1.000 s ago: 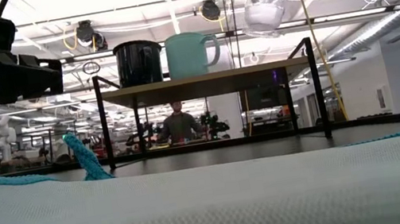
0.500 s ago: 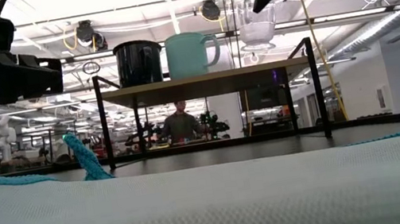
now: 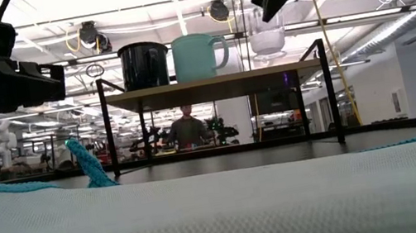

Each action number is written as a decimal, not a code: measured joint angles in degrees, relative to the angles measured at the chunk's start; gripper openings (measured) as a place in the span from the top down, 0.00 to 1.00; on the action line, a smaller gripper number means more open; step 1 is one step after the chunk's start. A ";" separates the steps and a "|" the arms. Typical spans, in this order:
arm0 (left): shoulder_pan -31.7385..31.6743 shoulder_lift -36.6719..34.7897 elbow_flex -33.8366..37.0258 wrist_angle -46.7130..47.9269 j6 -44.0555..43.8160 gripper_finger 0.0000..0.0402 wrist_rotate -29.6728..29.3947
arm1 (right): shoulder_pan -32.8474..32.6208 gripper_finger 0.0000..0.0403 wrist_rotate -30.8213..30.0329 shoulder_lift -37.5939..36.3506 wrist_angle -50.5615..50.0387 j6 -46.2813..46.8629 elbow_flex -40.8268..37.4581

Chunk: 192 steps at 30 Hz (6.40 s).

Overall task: Stack small to large cups/mugs on shelf
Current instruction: Put the transparent mug on the shelf, then return to Home Position

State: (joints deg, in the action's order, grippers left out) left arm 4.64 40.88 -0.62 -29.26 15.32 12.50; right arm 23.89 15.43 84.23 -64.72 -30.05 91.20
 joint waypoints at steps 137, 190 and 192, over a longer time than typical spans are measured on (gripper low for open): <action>0.00 -0.02 0.02 -1.40 0.22 0.93 -0.18 | -3.78 1.00 7.25 -49.08 21.07 15.52 -36.36; 0.00 -0.02 0.02 -1.46 -1.56 0.94 -0.56 | -25.86 1.00 -5.29 -67.58 78.28 32.74 -86.85; 0.00 -0.02 0.02 -1.64 -1.58 0.94 -0.56 | -26.30 1.00 -5.36 -67.52 79.99 32.28 -87.98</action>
State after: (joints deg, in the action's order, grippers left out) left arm 4.64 40.86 -0.60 -30.90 13.74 11.94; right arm -2.40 10.07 16.71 15.27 2.23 3.22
